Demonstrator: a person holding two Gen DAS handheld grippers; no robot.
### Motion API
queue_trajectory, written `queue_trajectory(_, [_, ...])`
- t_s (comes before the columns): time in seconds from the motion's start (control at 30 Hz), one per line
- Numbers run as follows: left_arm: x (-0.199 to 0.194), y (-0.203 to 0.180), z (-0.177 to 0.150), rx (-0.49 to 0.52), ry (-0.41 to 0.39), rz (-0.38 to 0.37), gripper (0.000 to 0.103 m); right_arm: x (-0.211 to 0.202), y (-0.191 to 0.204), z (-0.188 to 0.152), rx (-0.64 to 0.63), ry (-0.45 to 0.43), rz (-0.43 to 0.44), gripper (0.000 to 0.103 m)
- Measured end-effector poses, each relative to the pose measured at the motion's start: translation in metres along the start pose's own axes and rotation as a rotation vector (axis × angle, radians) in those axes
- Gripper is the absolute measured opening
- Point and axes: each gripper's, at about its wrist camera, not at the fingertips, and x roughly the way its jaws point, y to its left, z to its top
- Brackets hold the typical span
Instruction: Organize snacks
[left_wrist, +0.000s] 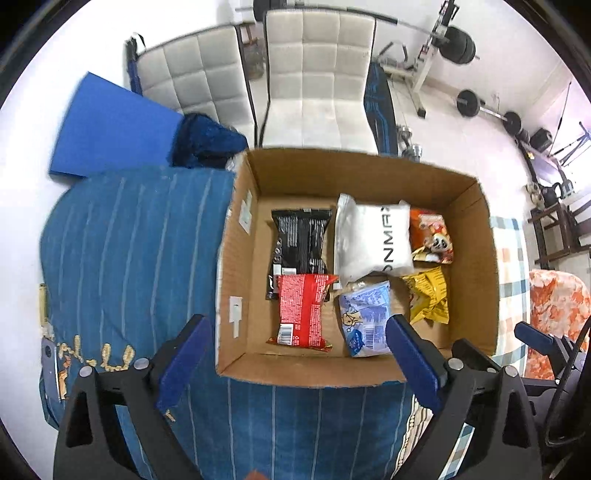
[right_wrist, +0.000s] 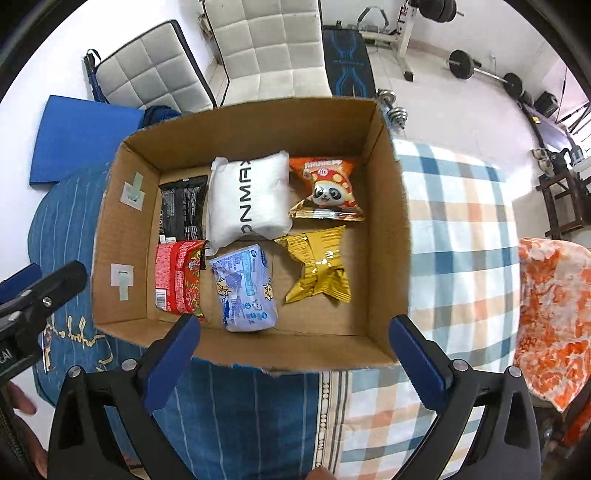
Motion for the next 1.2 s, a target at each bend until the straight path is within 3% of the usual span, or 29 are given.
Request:
queue_trajectory(0.5, [-0.140, -0.006, -0.065, 0.003, -0.231, 0.006, 0.097, -0.143, -0.015, -0.078, -0.011, -0.193, 0.038, 0.103])
queue_trajectory(0.77, [-0.197, -0.003, -0.103, -0.016, -0.291, 0.007, 0.097, -0.206, -0.021, -0.123, -0.012, -0.249, 0.076, 0.103])
queue_trajectory(1.2, [-0.252, -0.002, -0.139, -0.025, -0.356, 0.006, 0.097, -0.276, -0.016, -0.169, -0.049, -0.318, 0.118, 0.103])
